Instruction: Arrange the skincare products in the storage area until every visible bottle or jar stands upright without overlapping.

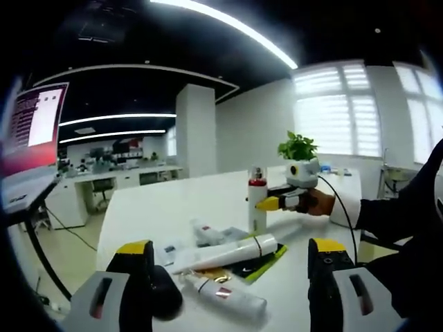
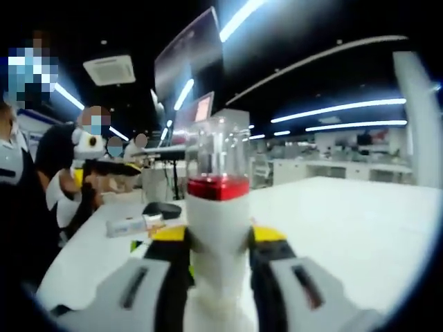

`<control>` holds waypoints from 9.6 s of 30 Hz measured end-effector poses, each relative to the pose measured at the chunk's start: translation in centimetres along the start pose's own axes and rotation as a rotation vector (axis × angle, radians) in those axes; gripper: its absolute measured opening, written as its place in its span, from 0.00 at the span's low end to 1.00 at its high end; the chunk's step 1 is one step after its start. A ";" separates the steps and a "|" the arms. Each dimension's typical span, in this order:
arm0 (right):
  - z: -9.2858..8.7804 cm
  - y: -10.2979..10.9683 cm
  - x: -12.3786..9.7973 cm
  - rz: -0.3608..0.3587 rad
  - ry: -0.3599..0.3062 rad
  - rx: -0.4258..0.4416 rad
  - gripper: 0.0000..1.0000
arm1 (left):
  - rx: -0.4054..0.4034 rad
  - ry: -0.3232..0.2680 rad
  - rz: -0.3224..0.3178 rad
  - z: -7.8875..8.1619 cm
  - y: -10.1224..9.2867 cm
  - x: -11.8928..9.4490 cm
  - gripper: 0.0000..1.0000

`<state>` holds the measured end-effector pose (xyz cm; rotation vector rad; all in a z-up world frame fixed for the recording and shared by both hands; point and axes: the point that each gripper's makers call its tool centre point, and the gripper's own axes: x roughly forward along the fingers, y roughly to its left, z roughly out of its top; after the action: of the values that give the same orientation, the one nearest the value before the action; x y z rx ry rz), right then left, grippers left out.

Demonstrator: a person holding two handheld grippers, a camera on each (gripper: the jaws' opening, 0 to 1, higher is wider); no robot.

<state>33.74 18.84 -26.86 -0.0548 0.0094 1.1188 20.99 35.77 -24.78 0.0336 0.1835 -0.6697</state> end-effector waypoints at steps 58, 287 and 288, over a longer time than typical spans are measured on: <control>0.7 -4.3 -7.1 -0.170 -0.032 0.043 0.32 | -0.054 -0.002 0.058 -0.3 2.1 -1.3 0.99; -5.5 7.9 1.7 0.027 0.226 -0.206 0.53 | -0.116 -0.033 0.010 -2.0 2.1 -1.1 0.92; -5.7 7.9 1.9 0.031 0.234 -0.203 0.53 | -0.125 -0.041 0.000 -1.9 2.0 -1.1 0.92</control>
<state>27.56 23.71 -32.93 -0.3680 0.1058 1.1363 21.12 38.16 -26.52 -0.1001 0.1853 -0.6573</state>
